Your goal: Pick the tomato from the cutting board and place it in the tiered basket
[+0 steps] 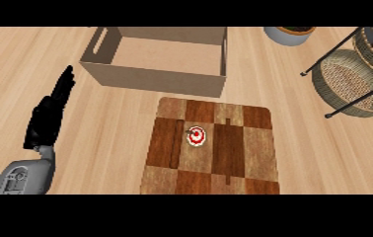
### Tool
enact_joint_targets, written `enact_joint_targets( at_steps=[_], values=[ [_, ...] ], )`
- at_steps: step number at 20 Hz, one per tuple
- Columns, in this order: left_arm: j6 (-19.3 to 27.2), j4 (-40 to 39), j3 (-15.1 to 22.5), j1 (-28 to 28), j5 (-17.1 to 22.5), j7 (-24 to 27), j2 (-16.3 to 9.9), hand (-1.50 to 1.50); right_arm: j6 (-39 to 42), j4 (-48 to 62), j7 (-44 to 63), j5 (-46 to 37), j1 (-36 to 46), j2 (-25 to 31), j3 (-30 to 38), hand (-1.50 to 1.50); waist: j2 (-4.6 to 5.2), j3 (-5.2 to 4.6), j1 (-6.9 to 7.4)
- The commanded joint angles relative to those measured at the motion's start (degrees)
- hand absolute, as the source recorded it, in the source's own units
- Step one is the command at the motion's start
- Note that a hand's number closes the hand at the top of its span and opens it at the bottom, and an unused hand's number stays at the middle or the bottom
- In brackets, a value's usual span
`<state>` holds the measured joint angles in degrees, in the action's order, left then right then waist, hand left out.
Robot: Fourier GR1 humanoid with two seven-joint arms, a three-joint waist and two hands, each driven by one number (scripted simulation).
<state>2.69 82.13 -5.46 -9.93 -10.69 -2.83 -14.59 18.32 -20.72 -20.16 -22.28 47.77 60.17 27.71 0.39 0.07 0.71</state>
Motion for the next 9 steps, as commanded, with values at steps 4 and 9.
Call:
enact_joint_targets(
  at_steps=[4, 9],
  values=[
    [0.72, 0.50, 0.29, 0.53, -0.39, 0.76, 1.13, 0.00, 8.98, 8.11, -9.06, 2.27, -7.56, 9.74, 3.84, -1.50, 0.30, 0.20, 0.30],
    [1.30, 2.64, 0.48, 2.08, -0.76, 0.64, 1.42, 0.00, 15.48, 12.09, -16.58, 5.38, -13.66, 13.52, 7.49, -1.50, 0.20, 0.41, 0.04]
  ],
)
